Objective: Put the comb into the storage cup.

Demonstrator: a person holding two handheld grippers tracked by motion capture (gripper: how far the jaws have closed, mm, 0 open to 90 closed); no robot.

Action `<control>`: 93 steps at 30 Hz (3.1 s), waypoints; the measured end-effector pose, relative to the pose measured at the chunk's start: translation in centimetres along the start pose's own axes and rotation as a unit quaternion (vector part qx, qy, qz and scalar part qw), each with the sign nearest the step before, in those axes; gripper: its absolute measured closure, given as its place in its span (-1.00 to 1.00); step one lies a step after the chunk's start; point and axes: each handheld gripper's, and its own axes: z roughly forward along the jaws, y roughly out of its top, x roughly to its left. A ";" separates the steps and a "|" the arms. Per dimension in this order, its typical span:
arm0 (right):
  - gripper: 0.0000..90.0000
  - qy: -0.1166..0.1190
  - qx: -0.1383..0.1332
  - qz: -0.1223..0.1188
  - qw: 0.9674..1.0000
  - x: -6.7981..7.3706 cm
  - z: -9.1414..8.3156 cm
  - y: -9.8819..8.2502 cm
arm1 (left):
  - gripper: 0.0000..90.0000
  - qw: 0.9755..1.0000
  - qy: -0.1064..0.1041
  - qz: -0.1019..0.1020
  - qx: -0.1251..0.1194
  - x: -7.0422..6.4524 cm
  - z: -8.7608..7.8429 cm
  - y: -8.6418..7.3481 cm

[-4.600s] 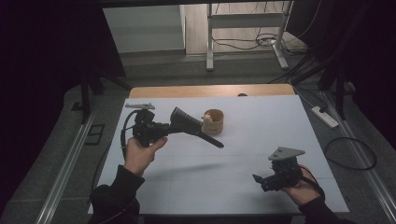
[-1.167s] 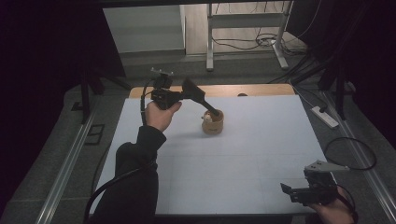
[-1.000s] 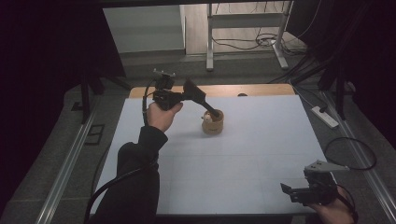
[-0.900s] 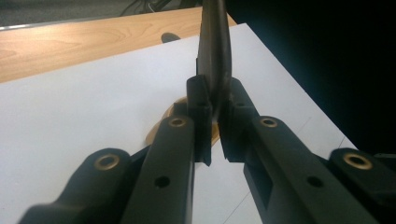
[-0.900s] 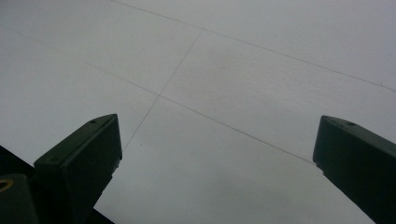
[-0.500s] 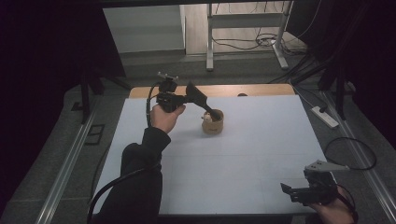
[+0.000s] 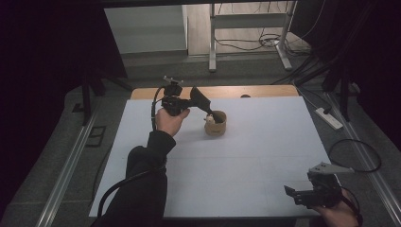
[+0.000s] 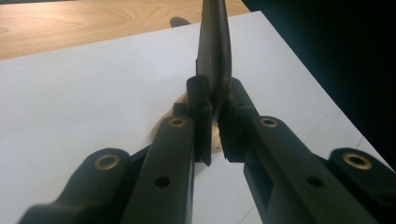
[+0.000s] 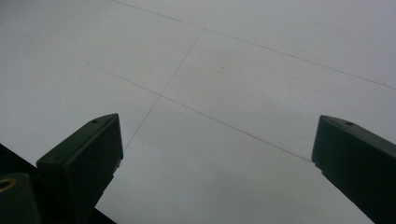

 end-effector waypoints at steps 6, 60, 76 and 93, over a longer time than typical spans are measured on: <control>-0.95 0.001 -0.001 0.001 1.000 0.0 0.0 0.0 | 0.84 1.000 -0.003 -0.010 -0.006 0.5 0.2 -0.3; -0.96 0.007 0.001 -0.003 1.000 0.0 0.0 0.0 | -0.60 0.997 0.041 0.054 -0.042 0.7 -0.3 -1.1; -0.97 0.007 -0.002 -0.010 1.000 0.1 -0.1 0.0 | -0.85 0.994 0.057 0.079 -0.047 0.7 -1.6 -1.3; -1.00 0.004 -0.002 -0.009 1.000 0.1 -0.1 0.0 | -0.98 0.986 0.082 0.131 -0.069 0.2 -2.7 -2.2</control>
